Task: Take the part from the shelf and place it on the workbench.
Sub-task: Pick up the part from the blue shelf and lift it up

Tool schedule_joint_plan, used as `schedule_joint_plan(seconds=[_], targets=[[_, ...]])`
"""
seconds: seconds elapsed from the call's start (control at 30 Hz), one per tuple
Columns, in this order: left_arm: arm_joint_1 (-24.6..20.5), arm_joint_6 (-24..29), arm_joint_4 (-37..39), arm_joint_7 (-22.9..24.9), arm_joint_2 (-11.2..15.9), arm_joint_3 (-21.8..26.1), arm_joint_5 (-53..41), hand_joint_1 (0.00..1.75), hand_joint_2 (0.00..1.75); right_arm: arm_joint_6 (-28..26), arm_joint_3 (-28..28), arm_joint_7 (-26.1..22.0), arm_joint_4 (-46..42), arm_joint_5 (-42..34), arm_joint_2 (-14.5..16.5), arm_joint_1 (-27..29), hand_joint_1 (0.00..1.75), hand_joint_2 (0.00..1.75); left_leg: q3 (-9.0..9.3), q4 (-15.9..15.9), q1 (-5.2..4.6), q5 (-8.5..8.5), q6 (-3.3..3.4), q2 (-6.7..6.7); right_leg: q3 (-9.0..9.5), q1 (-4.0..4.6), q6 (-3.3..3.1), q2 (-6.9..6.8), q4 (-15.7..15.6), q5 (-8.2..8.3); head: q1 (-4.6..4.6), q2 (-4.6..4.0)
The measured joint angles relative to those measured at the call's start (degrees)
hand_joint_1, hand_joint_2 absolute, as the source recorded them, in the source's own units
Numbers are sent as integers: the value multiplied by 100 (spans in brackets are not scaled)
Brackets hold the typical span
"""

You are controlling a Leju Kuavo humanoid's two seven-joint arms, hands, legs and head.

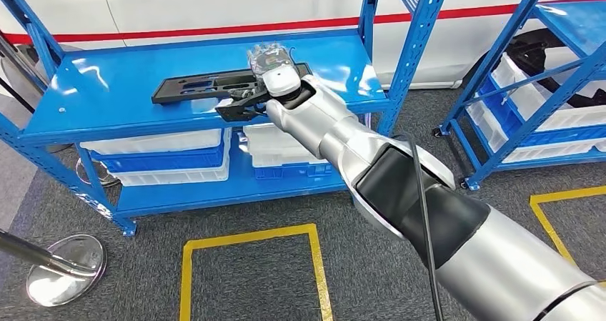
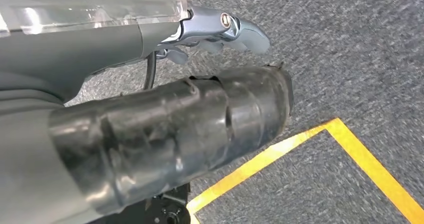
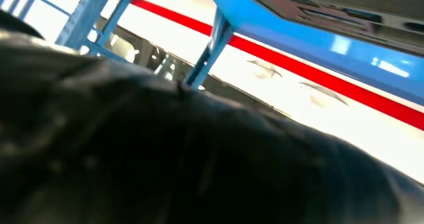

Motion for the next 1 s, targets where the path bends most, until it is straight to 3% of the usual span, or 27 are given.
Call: schedule_joint_plan(seconds=[0.03,0.07,0.13,0.17,0.27,0.33,0.4,0.43,0.47,0.5,0.57,0.6,0.63,0.7,0.8,0.87,0.93,0.97,1.0], targets=[[0,0,1,-2,-2,6,-4,0,0,3,-3,-21,-1,20,16,-2,0,0,-215,407,2,-158,-29,6,65,-8,-51,1,-31,-29,0,-1],[6,-1,1,-5,2,12,-22,0,0,35,-3,-155,-3,81,92,18,0,0,-347,477,-12,-31,-22,10,198,-1,-91,10,-51,-123,1,-1],[5,-6,1,-22,11,16,-65,0,0,123,9,-458,-8,206,271,67,0,0,-554,421,-49,264,39,13,373,55,-101,36,-18,-312,0,-1],[2,-10,1,-37,16,17,-92,0,0,173,23,-606,-13,255,354,94,0,0,-454,34,-68,521,83,12,435,72,-75,46,-9,-386,-1,-1],[-5,-20,1,-62,9,19,-133,0,0,222,77,-761,-59,262,419,115,0,0,-388,-89,-35,466,128,5,424,74,5,32,13,-456,-3,0],[6,-20,1,-58,3,20,-154,0,0,233,104,-871,-95,242,429,116,0,0,-308,-148,-2,446,172,8,243,65,59,19,399,-647,-1,0],[3,-17,1,-48,3,21,-169,0,0,260,144,-970,-105,209,431,153,0,0,-249,-156,-2,398,203,6,-193,31,98,11,1166,-905,-2,-1],[0,-15,1,-43,4,23,-172,0,0,275,172,-1012,-107,190,433,190,0,0,-216,-152,-1,367,208,3,-411,10,115,9,1482,-951,-1,-1],[-1,-15,1,-39,4,25,-178,0,0,288,204,-1044,-109,172,436,226,0,0,-179,-146,1,332,204,-4,-553,-12,129,5,1618,-888,-2,-1],[0,-15,1,-36,3,27,-184,0,0,295,233,-1069,-110,154,440,251,0,0,-137,-134,4,293,196,-11,-586,-29,136,1,1530,-708,-1,-1],[8,-16,2,-29,0,29,-209,0,0,299,273,-1097,-126,133,449,269,0,0,-46,-103,14,199,168,-24,-382,-46,122,-10,842,-180,0,-1],[9,-18,2,-27,-4,30,-221,0,0,299,288,-1103,-135,124,453,266,0,0,-17,-84,7,156,145,-29,-247,-32,106,-15,494,0,0,-1],[7,-19,3,-27,-7,32,-231,0,0,299,306,-1105,-147,111,465,264,0,0,-4,-73,1,125,119,-31,-137,-15,85,-19,235,76,-1,-1],[-4,-22,3,-31,-9,37,-239,0,0,300,350,-1108,-160,73,494,267,0,0,-3,-76,-12,101,62,-26,-60,28,50,-12,79,26,-2,-1],[-6,-22,3,-39,-10,49,-251,0,0,294,377,-1099,-184,20,516,270,0,0,-17,30,1,-10,-24,-6,39,-7,-38,-2,-14,-13,-2,0],[-2,-22,3,-42,-10,52,-258,0,0,291,393,-1096,-195,-9,533,260,0,0,-280,586,7,-268,-55,3,118,-21,-106,-7,-58,-39,-3,0],[-7,-22,3,-42,-7,56,-271,0,0,293,422,-1099,-197,-45,554,273,0,0,-729,1343,8,-508,-76,2,156,-2,-148,-7,-53,-80,-3,-1],[-6,-20,3,-41,-5,58,-279,0,0,294,435,-1099,-197,-63,561,287,0,0,-886,1542,8,-499,-79,3,177,8,-155,-3,-44,-106,-4,-1],[-1,-17,3,-37,-4,60,-284,0,0,293,445,-1095,-197,-76,566,297,0,0,-932,1511,7,-365,-75,3,202,14,-154,0,-32,-134,-4,-1]])
